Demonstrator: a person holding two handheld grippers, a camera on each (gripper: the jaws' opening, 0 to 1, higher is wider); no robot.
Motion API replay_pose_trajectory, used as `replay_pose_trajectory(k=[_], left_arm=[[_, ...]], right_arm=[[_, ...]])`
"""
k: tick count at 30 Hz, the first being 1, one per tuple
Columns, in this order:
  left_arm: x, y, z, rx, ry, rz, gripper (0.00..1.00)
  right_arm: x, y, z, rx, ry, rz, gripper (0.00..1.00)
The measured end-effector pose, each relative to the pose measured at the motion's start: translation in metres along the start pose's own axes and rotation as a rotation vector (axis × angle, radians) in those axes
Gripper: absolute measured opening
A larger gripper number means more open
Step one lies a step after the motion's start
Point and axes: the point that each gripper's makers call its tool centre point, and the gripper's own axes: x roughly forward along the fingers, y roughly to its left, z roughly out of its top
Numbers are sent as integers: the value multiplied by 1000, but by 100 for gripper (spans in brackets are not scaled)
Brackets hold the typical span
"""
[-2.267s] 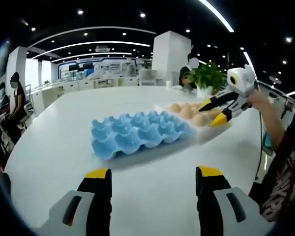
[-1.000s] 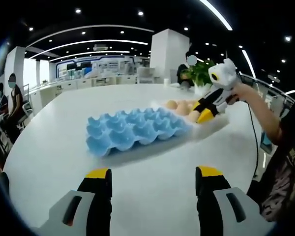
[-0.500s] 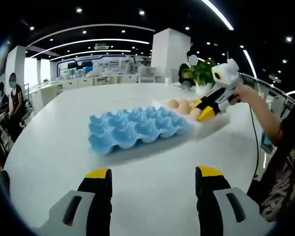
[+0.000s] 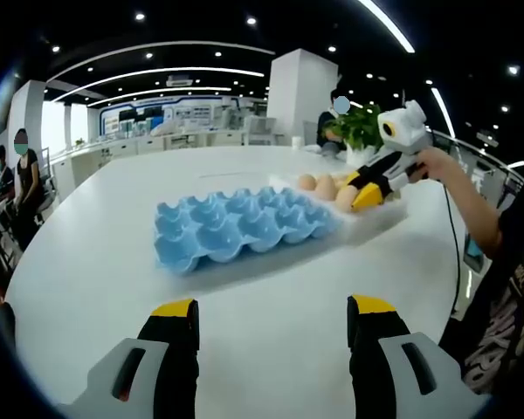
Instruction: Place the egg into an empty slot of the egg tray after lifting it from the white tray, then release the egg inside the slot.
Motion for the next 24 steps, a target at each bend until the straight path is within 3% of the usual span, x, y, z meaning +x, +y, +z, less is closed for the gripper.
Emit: replay_pose_trajectory(k=[24], left_arm=[[-2,0,-1,-6,-3,1,70]], right_arm=[[2,7,26,-51,-46,-5,27]])
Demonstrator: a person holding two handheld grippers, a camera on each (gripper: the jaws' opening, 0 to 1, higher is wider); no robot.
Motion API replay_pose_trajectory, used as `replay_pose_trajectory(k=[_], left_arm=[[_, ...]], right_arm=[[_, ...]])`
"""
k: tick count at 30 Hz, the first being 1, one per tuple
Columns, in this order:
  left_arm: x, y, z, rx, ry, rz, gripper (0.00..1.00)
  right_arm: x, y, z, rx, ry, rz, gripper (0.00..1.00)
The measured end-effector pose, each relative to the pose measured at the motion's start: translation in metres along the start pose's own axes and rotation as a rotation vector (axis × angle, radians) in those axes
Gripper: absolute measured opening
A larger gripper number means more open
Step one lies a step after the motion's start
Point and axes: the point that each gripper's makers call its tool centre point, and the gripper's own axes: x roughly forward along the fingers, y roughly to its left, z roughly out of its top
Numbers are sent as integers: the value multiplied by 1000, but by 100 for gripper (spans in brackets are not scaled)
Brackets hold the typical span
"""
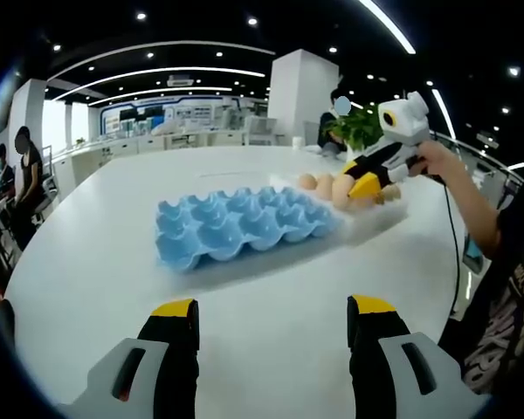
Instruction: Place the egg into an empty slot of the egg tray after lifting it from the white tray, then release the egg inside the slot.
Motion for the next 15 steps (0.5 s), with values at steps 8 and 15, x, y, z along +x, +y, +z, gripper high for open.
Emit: replay_pose_trajectory(k=[8,15], left_arm=[[-1,-1,0,2,-1,-2,70],[-1,0,0,1,-1,0,70]], right_arm=[[4,4,8,-12,-14,8,27],[10,12,17,-21,-33,23,27]])
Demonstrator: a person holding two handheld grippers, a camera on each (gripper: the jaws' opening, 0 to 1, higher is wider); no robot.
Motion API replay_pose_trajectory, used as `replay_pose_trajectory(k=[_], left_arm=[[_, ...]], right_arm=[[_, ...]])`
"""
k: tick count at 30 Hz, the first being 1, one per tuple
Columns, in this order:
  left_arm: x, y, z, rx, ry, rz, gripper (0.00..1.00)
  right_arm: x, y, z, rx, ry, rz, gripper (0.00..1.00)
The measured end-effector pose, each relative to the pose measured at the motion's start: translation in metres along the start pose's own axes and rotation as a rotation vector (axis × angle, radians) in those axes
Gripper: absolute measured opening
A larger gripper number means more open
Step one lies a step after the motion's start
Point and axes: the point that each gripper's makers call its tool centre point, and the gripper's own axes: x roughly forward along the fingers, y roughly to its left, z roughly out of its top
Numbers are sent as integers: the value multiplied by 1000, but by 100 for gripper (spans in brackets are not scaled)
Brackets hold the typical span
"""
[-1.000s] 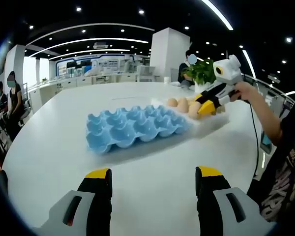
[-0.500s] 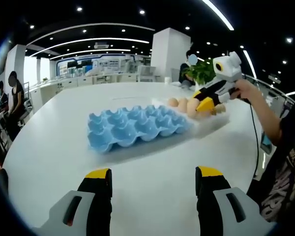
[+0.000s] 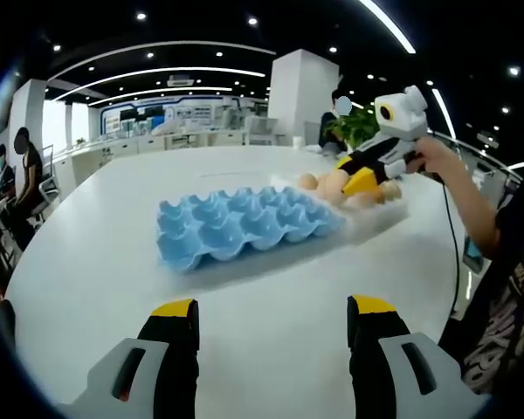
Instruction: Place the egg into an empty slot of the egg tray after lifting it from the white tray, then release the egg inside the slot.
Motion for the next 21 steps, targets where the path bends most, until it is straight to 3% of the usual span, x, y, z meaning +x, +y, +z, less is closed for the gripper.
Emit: replay_pose_trajectory(k=[21], left_arm=[[-5,5,-4,-10,1,8,70]], right_arm=[[24,12,27,-47,-26,53,27]])
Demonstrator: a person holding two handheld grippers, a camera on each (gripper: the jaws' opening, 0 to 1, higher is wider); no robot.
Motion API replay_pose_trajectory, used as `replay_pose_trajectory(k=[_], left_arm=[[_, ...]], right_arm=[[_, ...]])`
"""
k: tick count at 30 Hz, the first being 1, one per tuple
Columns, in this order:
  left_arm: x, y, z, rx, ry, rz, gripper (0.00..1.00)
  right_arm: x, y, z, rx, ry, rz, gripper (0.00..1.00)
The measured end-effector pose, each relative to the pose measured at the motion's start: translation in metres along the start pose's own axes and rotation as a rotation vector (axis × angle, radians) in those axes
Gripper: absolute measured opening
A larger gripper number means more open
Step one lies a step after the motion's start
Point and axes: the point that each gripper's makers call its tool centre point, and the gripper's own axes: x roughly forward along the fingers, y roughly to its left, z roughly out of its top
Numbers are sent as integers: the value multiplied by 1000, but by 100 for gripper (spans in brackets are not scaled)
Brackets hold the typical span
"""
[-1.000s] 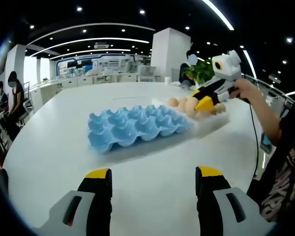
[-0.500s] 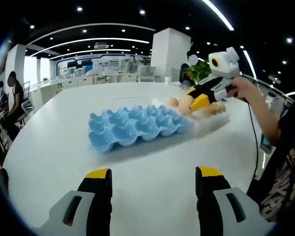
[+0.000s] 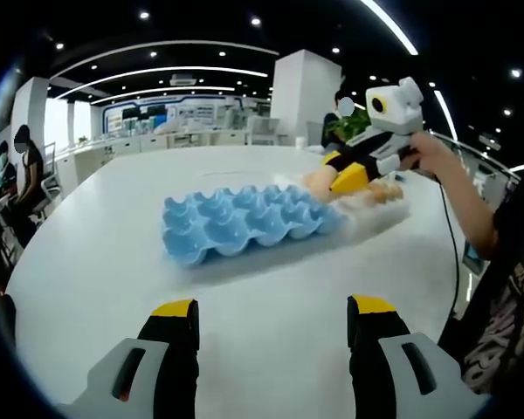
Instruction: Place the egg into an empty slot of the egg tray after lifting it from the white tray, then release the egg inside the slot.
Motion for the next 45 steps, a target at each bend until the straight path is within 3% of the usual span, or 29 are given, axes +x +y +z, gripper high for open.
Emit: replay_pose_trajectory(k=[26,30,35,45], left_arm=[[-5,11,-7,-22,-4,6,70],[-5,12,-9,-25,-1,5,70],[-7,13,-8,-28,-2,7,70],[-11,18,-11,-34,1,19,70]], right_arm=[[29,33,20,-45,-6,57,27],[37,30,25,-52,-9,72,27],[51,10,39,-65,-10,85,27],[62,18,54,-95,-21,110,27]])
